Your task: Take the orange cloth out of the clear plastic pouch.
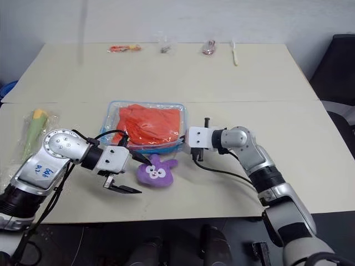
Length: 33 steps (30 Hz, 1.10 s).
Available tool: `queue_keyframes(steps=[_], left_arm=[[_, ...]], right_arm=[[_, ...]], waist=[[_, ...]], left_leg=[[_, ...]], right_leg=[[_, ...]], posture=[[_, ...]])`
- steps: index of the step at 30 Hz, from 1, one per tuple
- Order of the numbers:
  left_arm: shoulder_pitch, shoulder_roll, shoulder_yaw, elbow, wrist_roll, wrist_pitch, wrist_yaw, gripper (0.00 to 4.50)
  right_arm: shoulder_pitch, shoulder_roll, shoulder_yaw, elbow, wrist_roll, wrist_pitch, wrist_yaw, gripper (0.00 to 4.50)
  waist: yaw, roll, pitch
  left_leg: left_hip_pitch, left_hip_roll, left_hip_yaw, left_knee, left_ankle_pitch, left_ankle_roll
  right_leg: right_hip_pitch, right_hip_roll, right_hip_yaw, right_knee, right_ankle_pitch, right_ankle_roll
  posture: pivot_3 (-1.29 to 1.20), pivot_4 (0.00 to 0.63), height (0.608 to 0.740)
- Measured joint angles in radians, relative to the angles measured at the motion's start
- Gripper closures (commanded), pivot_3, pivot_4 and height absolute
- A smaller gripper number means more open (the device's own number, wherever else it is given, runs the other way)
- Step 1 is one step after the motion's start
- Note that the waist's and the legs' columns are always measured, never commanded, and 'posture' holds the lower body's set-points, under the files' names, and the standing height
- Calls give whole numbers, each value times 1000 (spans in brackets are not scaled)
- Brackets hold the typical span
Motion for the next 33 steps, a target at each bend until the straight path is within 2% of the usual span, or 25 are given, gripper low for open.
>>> queue_keyframes(steps=[5, 6, 9, 14, 18, 24, 33], left_arm=[[-7, -51, -30, 61, 73, -92, 20, 137], [-7, -58, -31, 71, 81, -104, 23, 325], [-14, -73, -29, 97, 93, -123, 30, 934], [-16, -76, -23, 120, 94, -125, 32, 2584], [-16, -71, -5, 132, 94, -119, 40, 3717], [11, -5, 50, 130, 91, -101, 40, 3717], [159, 160, 240, 69, -39, 27, 15, 3717]], right_arm=[[21, -18, -1, -46, 0, 24, 7, 4478], [23, -20, -1, -57, 1, 31, 7, 4496], [35, -24, -1, -73, 1, 38, 7, 4500], [39, -24, -2, -74, 1, 41, 6, 4500], [40, -29, -2, -88, 2, 41, 8, 4500], [40, -51, -5, -93, 6, 37, 17, 4500], [52, -74, -9, -98, 29, 10, 31, 4500]], waist=[[1, 0, 0], [0, 0, 0], [1, 0, 0], [1, 0, 0], [1, 0, 0], [-2, 0, 0], [1, 0, 0]], left_leg=[[0, 0, 0, 0, 0, 0], [0, 0, 0, 0, 0, 0], [0, 0, 0, 1, 0, 0], [0, 0, 0, 0, 0, 0], [0, 0, 0, 1, 0, 0], [0, 1, 1, 0, 0, 0], [0, 3, 1, 0, 0, 0]], right_leg=[[0, 0, 0, 1, 0, 0], [0, 0, 0, 1, 0, 0], [0, -1, 0, 1, 0, 0], [0, -1, 0, 1, 0, 0], [0, -1, 0, 1, 0, 0], [-1, -1, 0, 2, 0, 0], [-2, -2, 0, 3, 0, 0]], posture=[[0, 150, 740], [0, 150, 740], [0, 150, 740], [0, 150, 740], [0, 150, 740], [0, 150, 740], [0, 150, 740]])
